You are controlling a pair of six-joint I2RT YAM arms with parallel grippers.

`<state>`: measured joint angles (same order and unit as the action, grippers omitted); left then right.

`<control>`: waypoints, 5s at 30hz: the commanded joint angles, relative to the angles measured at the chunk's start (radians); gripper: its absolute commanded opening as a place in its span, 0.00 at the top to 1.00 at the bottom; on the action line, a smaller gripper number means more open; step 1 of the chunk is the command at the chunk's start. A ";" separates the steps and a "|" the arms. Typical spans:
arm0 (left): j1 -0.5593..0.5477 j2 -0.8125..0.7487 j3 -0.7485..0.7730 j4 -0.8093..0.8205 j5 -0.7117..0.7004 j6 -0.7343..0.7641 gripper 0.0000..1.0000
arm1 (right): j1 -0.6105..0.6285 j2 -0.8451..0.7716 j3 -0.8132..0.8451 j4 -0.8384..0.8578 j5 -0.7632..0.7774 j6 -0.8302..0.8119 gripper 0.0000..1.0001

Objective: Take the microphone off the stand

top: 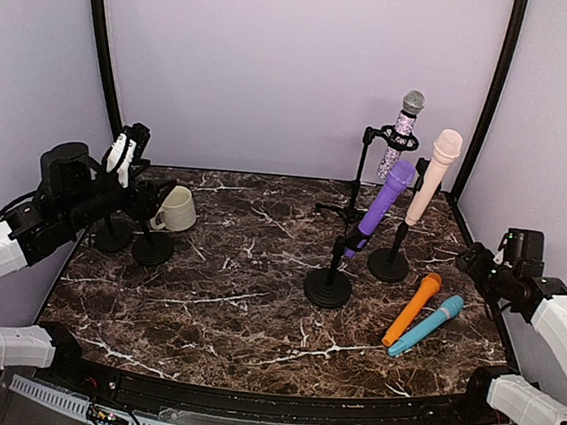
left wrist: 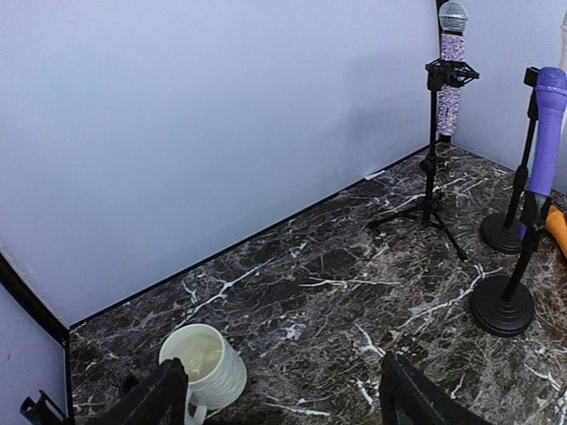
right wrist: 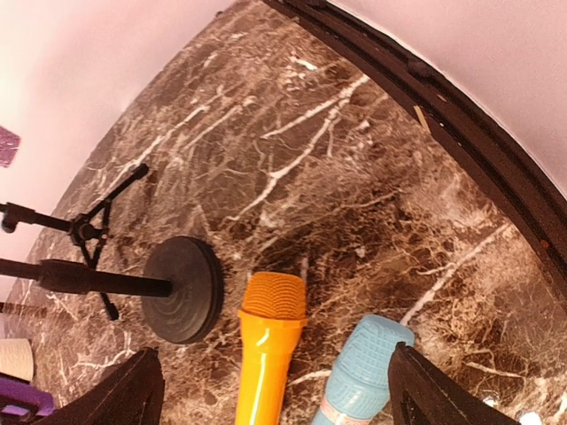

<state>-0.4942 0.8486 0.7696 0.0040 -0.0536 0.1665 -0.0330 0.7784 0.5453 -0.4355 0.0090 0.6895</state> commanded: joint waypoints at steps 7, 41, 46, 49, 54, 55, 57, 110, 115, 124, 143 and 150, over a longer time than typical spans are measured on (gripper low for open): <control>-0.391 0.234 0.139 0.044 -0.103 -0.123 0.23 | -0.004 -0.177 0.082 0.105 -0.190 -0.094 0.01; -0.471 1.139 0.787 0.032 0.222 -0.162 0.51 | -0.005 -0.197 0.148 0.192 -0.268 -0.116 0.01; -0.454 1.147 0.786 0.031 0.255 -0.157 0.58 | -0.004 -0.197 0.124 0.225 -0.284 -0.076 0.01; -0.454 1.151 0.784 0.040 0.281 -0.141 0.58 | -0.004 -0.194 0.115 0.233 -0.283 -0.068 0.01; -0.449 1.170 0.797 0.054 0.303 -0.135 0.59 | -0.004 -0.175 0.120 0.233 -0.287 -0.076 0.01; -0.448 1.176 0.804 0.054 0.306 -0.132 0.61 | -0.004 -0.172 0.122 0.233 -0.287 -0.076 0.01; -0.448 1.183 0.809 0.057 0.314 -0.127 0.64 | -0.005 -0.168 0.125 0.233 -0.287 -0.077 0.01; -0.446 0.753 0.266 0.170 0.344 -0.059 1.00 | 0.471 0.007 0.453 0.238 -0.379 -0.166 0.02; -0.446 0.747 0.241 0.179 0.344 -0.050 1.00 | 0.768 0.136 0.483 0.226 -0.089 -0.217 0.04; -0.447 0.753 0.177 0.295 0.380 -0.087 1.00 | 0.909 0.305 0.439 0.403 0.143 -0.105 0.05; -0.447 0.867 0.303 0.159 0.395 -0.053 1.00 | 0.981 0.411 0.442 0.431 0.265 -0.130 0.48; -0.447 0.858 0.323 0.158 0.378 -0.083 1.00 | 0.951 0.395 0.443 0.441 0.162 -0.195 0.65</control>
<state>-0.9386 1.7012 1.0813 0.2287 0.3199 0.1184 0.9363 1.1973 0.9730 -0.0383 0.2470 0.5549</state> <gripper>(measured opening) 0.227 0.500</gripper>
